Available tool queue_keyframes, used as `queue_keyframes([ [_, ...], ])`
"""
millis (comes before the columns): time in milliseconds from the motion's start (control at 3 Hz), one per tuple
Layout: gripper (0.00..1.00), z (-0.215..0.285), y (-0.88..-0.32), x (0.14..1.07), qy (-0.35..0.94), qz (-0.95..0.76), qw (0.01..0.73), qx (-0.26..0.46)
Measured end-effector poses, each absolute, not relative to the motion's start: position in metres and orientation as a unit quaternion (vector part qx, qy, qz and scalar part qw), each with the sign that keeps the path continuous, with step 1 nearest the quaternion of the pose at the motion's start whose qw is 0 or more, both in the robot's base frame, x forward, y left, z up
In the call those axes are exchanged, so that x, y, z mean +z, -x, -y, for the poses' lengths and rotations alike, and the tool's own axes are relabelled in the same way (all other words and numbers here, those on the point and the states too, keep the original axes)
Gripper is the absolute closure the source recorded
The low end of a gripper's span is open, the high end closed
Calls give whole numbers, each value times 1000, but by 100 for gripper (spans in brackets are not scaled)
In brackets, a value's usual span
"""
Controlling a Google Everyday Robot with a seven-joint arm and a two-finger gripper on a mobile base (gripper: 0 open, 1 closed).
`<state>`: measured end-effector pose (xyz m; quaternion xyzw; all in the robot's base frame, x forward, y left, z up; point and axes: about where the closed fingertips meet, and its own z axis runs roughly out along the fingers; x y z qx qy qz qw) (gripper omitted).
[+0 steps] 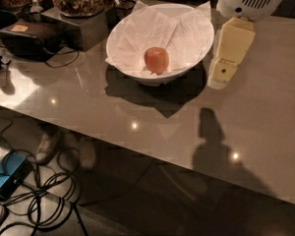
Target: Pick apple from white bowl
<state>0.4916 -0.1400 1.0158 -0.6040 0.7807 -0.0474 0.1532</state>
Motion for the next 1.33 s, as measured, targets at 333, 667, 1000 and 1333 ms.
queue_keyframes([
  [333, 0, 135, -502, 1017, 590, -789, 164, -50],
  [667, 0, 111, -528, 1018, 587, -792, 165, -26],
  [1000, 0, 77, -565, 1030, 595, -783, 181, -11],
  [1333, 0, 69, -574, 1041, 594, -777, 207, -13],
])
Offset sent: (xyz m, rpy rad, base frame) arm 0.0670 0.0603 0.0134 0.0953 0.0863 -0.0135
